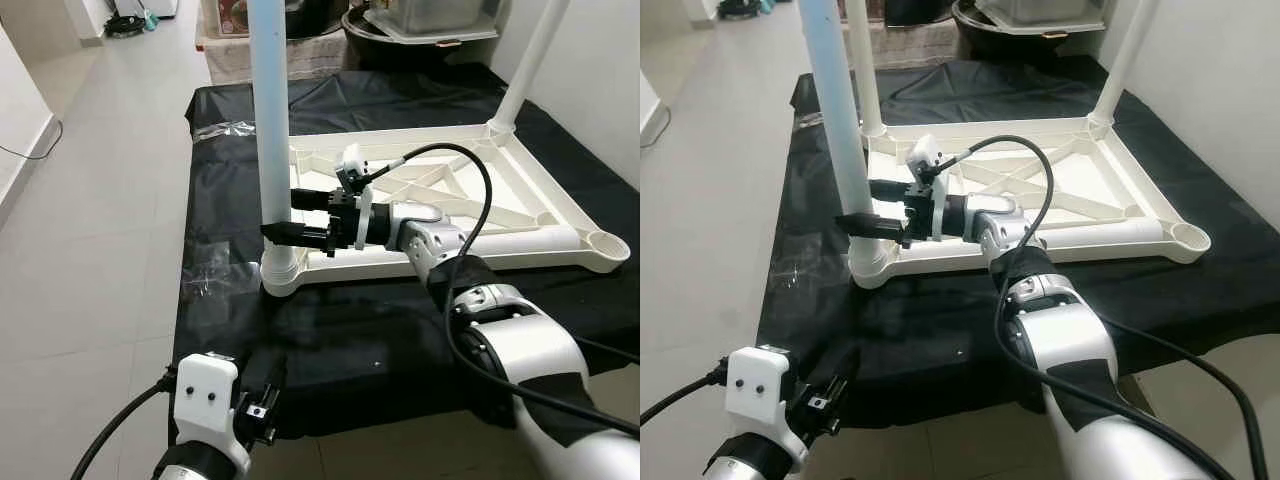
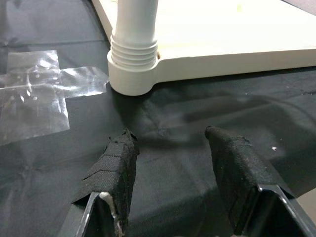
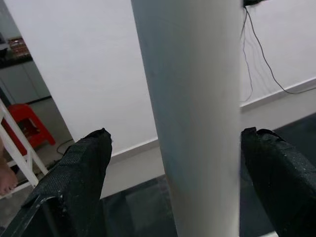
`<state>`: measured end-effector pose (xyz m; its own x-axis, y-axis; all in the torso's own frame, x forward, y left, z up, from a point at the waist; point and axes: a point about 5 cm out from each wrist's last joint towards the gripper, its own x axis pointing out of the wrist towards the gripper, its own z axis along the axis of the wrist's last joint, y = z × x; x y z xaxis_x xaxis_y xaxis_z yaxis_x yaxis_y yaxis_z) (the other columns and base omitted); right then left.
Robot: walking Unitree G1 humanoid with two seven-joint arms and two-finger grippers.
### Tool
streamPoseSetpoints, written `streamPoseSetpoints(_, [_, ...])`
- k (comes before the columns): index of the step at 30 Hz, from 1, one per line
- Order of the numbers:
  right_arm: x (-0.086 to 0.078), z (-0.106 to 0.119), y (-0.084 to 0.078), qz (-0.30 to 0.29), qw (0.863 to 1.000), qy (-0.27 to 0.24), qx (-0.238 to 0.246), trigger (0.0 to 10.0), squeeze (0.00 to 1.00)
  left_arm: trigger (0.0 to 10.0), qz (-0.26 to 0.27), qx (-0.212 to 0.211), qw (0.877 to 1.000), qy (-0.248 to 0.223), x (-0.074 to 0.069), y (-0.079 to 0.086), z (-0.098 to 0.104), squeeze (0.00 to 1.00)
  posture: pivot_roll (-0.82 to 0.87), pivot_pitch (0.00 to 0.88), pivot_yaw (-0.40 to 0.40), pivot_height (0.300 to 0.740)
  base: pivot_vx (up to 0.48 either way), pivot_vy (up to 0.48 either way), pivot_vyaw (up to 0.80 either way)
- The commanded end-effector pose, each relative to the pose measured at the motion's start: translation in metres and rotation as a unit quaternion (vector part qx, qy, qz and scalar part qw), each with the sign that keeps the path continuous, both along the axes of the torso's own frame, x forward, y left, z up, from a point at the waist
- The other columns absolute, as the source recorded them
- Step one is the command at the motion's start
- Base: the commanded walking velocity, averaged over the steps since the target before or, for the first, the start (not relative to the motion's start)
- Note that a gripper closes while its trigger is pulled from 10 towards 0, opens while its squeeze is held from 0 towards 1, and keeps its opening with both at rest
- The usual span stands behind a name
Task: Building children table
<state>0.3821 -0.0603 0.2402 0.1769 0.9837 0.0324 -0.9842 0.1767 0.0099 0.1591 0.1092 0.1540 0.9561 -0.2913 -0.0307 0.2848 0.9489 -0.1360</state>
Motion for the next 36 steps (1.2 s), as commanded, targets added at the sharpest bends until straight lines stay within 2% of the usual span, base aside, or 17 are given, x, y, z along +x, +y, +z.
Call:
streamPoseSetpoints(1, [-0.001, 0.003, 0.012, 0.006, 1.000, -0.010, 0.004, 10.0, 0.00, 10.0, 0.001, 0.004, 1.000, -0.001, -0.001, -0.001, 0.000, 0.00, 0.09, 0.194, -0.045, 0.740, 0.000, 0.000, 0.00])
streamPoseSetpoints(3, [-0.003, 0.003, 0.023, 0.009, 1.000, -0.011, 0.011, 10.0, 0.00, 10.0, 0.001, 0.005, 1.000, -0.003, 0.001, -0.001, -0.001, 0.00, 0.09, 0.190, -0.051, 0.740, 0.000, 0.000, 0.00])
streamPoseSetpoints(9, [-0.004, 0.003, 0.035, 0.001, 1.000, -0.014, 0.017, 10.0, 0.00, 10.0, 0.004, 0.008, 1.000, -0.007, 0.001, -0.001, 0.000, 0.00, 0.10, 0.183, -0.055, 0.740, 0.000, 0.000, 0.00])
streamPoseSetpoints(19, [-0.002, 0.005, 0.042, -0.037, 0.999, -0.028, 0.017, 10.0, 0.00, 10.0, 0.005, 0.011, 1.000, -0.009, 0.001, -0.002, 0.000, 0.00, 0.09, 0.174, -0.059, 0.740, 0.000, 0.000, 0.00])
streamPoseSetpoints(28, [-0.003, 0.006, 0.048, -0.036, 0.999, -0.032, 0.017, 9.8, 0.00, 10.0, 0.006, 0.014, 1.000, -0.010, 0.002, -0.003, -0.001, 0.00, 0.10, 0.167, -0.060, 0.740, 0.000, 0.000, 0.00])
streamPoseSetpoints(30, [-0.004, 0.006, 0.049, -0.032, 0.999, -0.035, 0.018, 3.8, 0.00, 10.0, 0.006, 0.015, 1.000, -0.010, 0.002, -0.002, -0.001, 0.00, 0.09, 0.165, -0.059, 0.740, 0.000, 0.000, 0.00])
streamPoseSetpoints(31, [-0.004, 0.006, 0.049, -0.031, 0.999, -0.036, 0.018, 0.0, 0.00, 10.0, 0.006, 0.015, 1.000, -0.009, 0.002, -0.002, -0.002, 0.00, 0.09, 0.165, -0.059, 0.740, 0.000, 0.000, 0.00])
streamPoseSetpoints(36, [-0.005, 0.006, 0.052, -0.031, 0.999, -0.038, 0.019, 0.0, 0.00, 10.0, 0.007, 0.017, 1.000, -0.011, 0.003, -0.002, -0.001, 0.00, 0.09, 0.165, -0.059, 0.740, 0.000, 0.000, 0.00])
